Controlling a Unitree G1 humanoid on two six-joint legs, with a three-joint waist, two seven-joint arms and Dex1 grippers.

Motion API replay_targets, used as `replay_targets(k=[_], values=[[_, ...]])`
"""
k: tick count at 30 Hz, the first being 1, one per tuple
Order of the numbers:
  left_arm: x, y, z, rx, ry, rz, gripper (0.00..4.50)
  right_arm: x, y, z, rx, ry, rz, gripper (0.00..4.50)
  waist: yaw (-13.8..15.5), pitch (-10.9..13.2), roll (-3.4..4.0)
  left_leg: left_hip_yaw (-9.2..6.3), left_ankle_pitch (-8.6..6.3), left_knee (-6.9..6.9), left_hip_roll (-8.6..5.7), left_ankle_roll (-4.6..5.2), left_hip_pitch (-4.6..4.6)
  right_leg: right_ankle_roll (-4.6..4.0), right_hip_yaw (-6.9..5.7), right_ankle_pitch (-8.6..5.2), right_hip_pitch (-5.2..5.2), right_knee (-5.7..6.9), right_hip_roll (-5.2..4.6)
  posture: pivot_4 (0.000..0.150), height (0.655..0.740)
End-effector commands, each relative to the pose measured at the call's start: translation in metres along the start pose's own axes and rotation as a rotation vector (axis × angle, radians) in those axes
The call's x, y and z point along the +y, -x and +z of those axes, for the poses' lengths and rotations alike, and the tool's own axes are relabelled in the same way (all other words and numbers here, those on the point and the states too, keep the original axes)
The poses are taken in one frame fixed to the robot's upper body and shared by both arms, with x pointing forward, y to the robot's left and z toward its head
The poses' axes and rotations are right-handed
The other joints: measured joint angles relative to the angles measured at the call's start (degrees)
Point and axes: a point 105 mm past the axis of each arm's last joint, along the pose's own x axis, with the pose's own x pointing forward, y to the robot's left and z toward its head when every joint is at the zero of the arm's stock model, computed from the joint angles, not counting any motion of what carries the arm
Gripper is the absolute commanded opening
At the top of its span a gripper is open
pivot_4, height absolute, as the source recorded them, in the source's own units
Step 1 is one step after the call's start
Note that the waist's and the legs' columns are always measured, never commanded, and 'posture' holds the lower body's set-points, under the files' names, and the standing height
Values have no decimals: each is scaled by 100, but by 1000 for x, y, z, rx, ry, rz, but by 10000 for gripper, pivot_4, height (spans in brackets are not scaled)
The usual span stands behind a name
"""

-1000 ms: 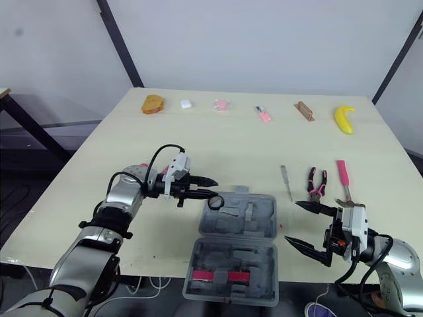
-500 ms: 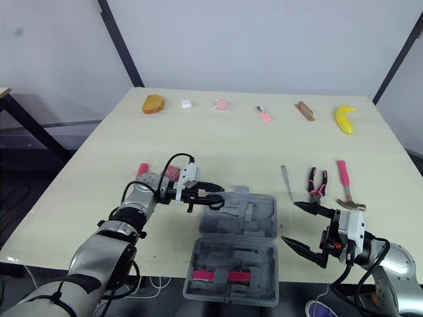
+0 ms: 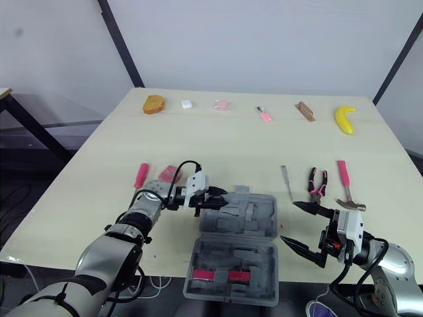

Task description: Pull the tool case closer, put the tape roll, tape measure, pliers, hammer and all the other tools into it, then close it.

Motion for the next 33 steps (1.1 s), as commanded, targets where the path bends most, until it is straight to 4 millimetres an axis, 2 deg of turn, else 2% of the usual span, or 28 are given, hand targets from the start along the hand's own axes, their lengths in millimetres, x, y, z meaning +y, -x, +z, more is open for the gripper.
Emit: replay_targets(k=[1, 17, 20, 25, 30, 32, 33], values=[[-12, 1, -19, 51, 39, -19, 17654, 0, -2, 7, -23, 36, 9, 45000, -1, -1, 1, 0, 0, 0, 0, 0, 1, 0, 0, 0, 0, 0, 0, 1500, 7400], [-23, 1, -29, 60, 8, -16, 17654, -1, -5, 6, -26, 36, 22, 45000, -7, -7, 5, 0, 0, 0, 0, 0, 9, 0, 0, 0, 7, 2, 1, 1500, 7400], [-19, 0, -20, 8, 13, 9, 17654, -2, -4, 7, -28, 37, 21, 45000, -7, -7, 6, 0, 0, 0, 0, 0, 10, 0, 0, 0, 8, 2, 1, 1500, 7400], [-3, 9, 10, -129, -20, 36, 17654, -7, -1, 8, -30, 42, -6, 45000, -9, -5, 4, 0, 0, 0, 1, 0, 6, 0, 0, 0, 5, 2, 1, 1500, 7400], [0, 35, 37, -276, -30, 68, 17654, -22, 10, 11, -65, 25, -124, 45000, -10, -3, 4, -4, 0, 0, 2, 0, 0, -1, 0, 0, 0, 2, -1, 1500, 7400], [-3, 73, 40, -323, 17, 187, 17654, -35, 29, 7, -39, 26, -235, 45000, -8, -3, 4, -7, 0, 0, 3, 0, 1, -1, 1, 0, 0, 3, -1, 1500, 7400], [-5, 85, 40, -331, 34, 224, 17654, -40, 36, 5, -28, 25, -276, 45000, -65, -3, 5, -7, 0, 0, 2, 0, 2, -1, 1, 0, 0, 3, -1, 1500, 7400]])
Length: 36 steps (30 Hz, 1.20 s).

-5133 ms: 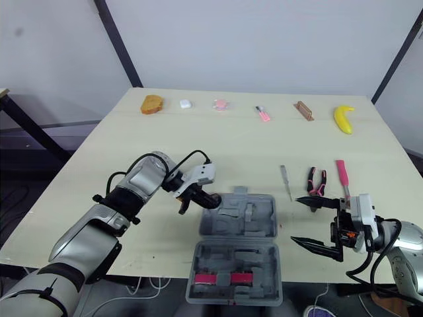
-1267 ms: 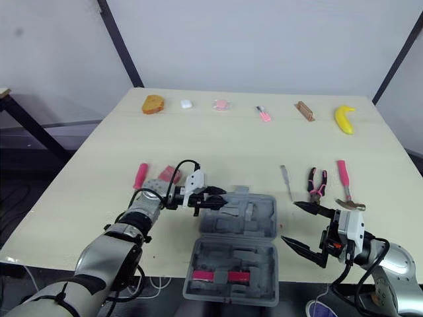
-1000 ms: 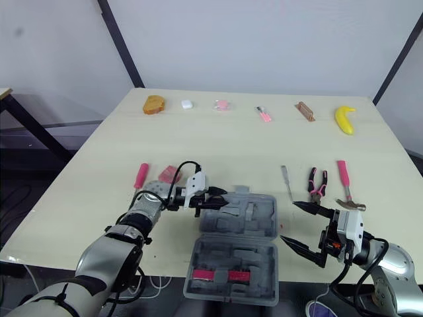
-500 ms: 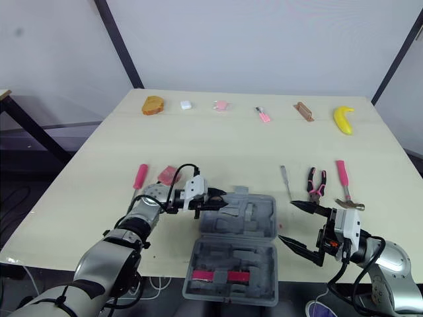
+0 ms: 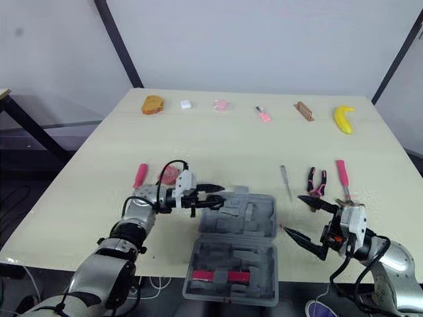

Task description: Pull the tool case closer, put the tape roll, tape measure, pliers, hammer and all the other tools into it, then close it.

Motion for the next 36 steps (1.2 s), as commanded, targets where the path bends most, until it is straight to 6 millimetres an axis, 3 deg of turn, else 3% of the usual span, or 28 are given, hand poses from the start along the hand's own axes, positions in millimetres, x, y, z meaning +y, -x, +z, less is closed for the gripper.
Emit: replay_targets(k=[1, 4, 13, 16, 20, 28, 32, 36], values=[[-3, 65, 27, -109, 54, 225, 17654, -31, 36, 2, 9, 25, -228, 45000, -164, 0, 1, -4, 0, -4, 6, 0, 3, 0, 12, 0, -2, -1, 0, 1500, 7400], [-12, 89, 28, -95, 137, 327, 17654, -38, 51, -2, 42, 18, -300, 45000, -145, 5, 7, -10, -1, -20, 20, -1, 4, -1, 6, -1, -7, -4, -14, 1500, 7400], [-41, 179, -4, 54, 268, 704, 17654, -46, 119, -20, 200, 20, -512, 45000, -127, 4, 11, -3, -1, -17, 10, -1, 18, 0, 7, -1, 5, 0, -27, 1500, 7400], [-66, 223, -27, 121, 344, 898, 24513, -43, 152, -25, 242, -17, -642, 45000, -149, 4, 11, -1, -1, -22, 15, -1, 19, -1, 10, -2, 2, -1, -26, 1500, 7400], [-87, 254, -43, 176, 397, 1037, 44693, -39, 176, -27, 253, -54, -734, 45000, -142, 4, 9, 5, -1, -27, 16, -1, 21, -2, 12, -3, 0, -5, -28, 1500, 7400], [-104, 284, -56, 228, 424, 1163, 44693, -39, 201, -30, 272, -87, -827, 45000, -135, -1, 0, 14, -1, -24, 15, -1, 31, -21, 21, -15, 8, -8, -28, 1500, 7400], [-103, 281, -56, 227, 413, 1142, 44693, -40, 200, -30, 276, -84, -814, 45000, -143, -2, 0, 15, -1, -25, 17, -1, 32, -21, 23, -15, 8, -8, -29, 1500, 7400], [-90, 263, -49, 207, 369, 1079, 44693, -42, 183, -27, 270, -56, -745, 45000, -137, -2, 0, 15, -1, -25, 19, -1, 32, -21, 23, -15, 8, -8, -29, 1500, 7400]])
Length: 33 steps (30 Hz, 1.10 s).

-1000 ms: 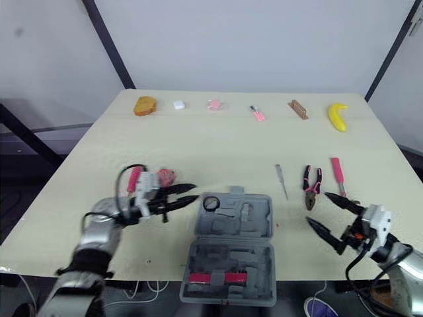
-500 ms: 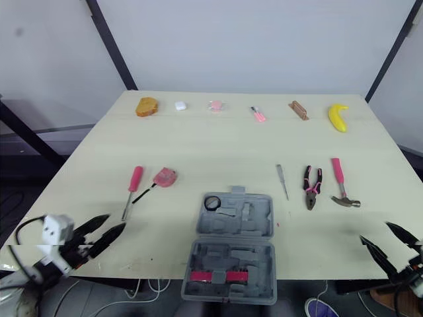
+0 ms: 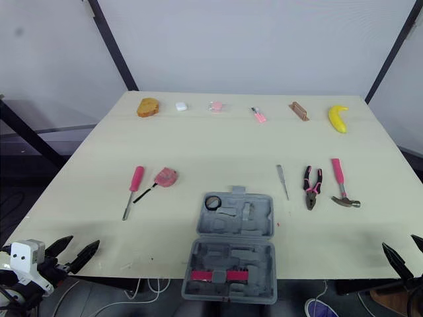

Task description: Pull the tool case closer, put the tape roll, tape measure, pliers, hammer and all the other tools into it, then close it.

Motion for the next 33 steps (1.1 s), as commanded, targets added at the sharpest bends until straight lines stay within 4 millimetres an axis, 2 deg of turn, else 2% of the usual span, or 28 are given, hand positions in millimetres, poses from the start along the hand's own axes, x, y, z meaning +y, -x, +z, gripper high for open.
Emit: replay_targets(k=[1, 3, 7, 13, 17, 21, 27, 33], values=[[-11, -19, 28, -68, -78, -63, 44693, 9, -13, 22, -47, 75, 81, 45000, 18, 0, 1, 0, 0, 0, 0, 0, 0, 0, 0, 0, 0, 0, 0, 1500, 7400], [-18, -34, 39, -99, -88, -87, 44693, 25, -23, 31, -68, 58, 178, 45000, 26, 0, 1, -3, 0, 0, -1, 0, -1, 1, -2, 1, 1, 0, -1, 1500, 7400], [-27, -58, 49, -98, -115, -102, 44693, 56, -35, 43, -88, 64, 351, 45000, 9, -2, 3, -2, 0, 0, -2, 0, -2, 21, -1, 13, 0, 1, 0, 1500, 7400], [-52, -100, 69, -89, -141, -128, 44693, 96, -54, 75, -181, 106, 548, 45000, 7, 1, 1, -10, -1, -2, -4, 0, -12, 22, -8, 14, -6, 0, 2, 1500, 7400], [-66, -125, 74, -88, -126, -148, 44693, 119, -62, 90, -218, 104, 661, 45000, 22, 1, 0, -14, 0, -1, -12, 0, -13, 23, -11, 14, -5, 1, 2, 1500, 7400], [-70, -143, 71, -62, -96, -137, 44693, 139, -66, 99, -240, 119, 762, 45000, 24, 2, -2, -18, 0, 0, -21, 0, -17, 23, -15, 15, -6, 1, 4, 1500, 7400], [-74, -166, 62, 15, -75, -127, 44693, 154, -75, 108, -269, 115, 823, 45000, 12, 4, -5, -21, 0, 0, -22, 0, -19, 23, -17, 15, -7, 2, 10, 1500, 7400], [-67, -171, 51, 77, -25, -56, 44693, 152, -76, 100, -252, 146, 823, 45000, 21, 7, -11, -24, 0, 3, -23, 0, -26, 24, -21, 15, -8, 0, 8, 1500, 7400]])
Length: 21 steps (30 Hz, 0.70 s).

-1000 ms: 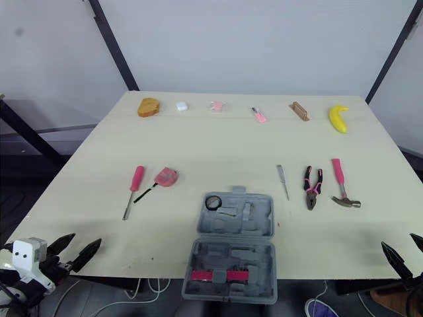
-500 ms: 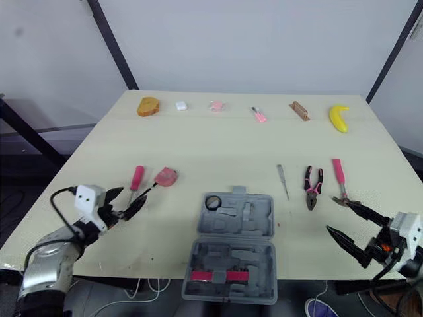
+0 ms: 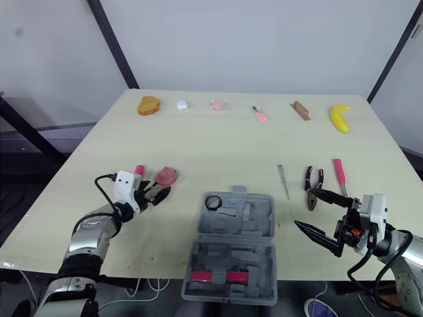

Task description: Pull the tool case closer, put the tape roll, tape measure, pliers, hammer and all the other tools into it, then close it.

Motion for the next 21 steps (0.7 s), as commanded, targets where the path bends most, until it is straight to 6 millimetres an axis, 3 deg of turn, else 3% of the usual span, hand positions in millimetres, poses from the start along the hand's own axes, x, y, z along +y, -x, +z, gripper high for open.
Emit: replay_targets(k=[1, 3, 6, 13, 17, 21], values=[[5, 2, -2, 23, 8, 28, 44693, 0, 3, 2, 3, 43, 4, 45000, -2, 0, 1, 0, 0, 0, 0, 0, 0, 0, 0, 0, 0, 0, 0, 1500, 7400], [3, 3, -7, 44, 14, 16, 44693, 1, 2, 0, 1, 45, 4, 45000, -3, -1, 1, 0, 0, 0, 1, 0, 2, 0, 0, 0, 0, 2, 0, 1500, 7400], [0, 2, -6, 45, 18, -5, 36754, 5, -1, -1, -9, 49, 23, 45000, -8, -2, 3, 0, 0, 0, 1, 0, 6, 0, 1, 0, 0, 6, 1, 1500, 7400], [-1, 0, -4, 47, -4, -22, 633, 14, -3, -3, -29, 35, 83, 45000, 36, -1, 2, 1, 0, 2, 0, 0, 4, 0, 0, 0, 1, 5, -4, 1500, 7400], [-14, 2, -5, 48, -23, -86, 189, 19, -5, -4, -28, 32, 121, 45000, 33, -1, 3, 0, 0, 3, 0, 0, 4, 0, 0, 0, 1, 5, -3, 1500, 7400], [-41, 27, -21, 119, -171, -297, 189, 26, -11, -3, -33, 34, 166, 45000, -5, -2, 7, 5, 0, 1, 4, -1, 6, -1, 4, 0, 1, 4, -3, 1500, 7400]])
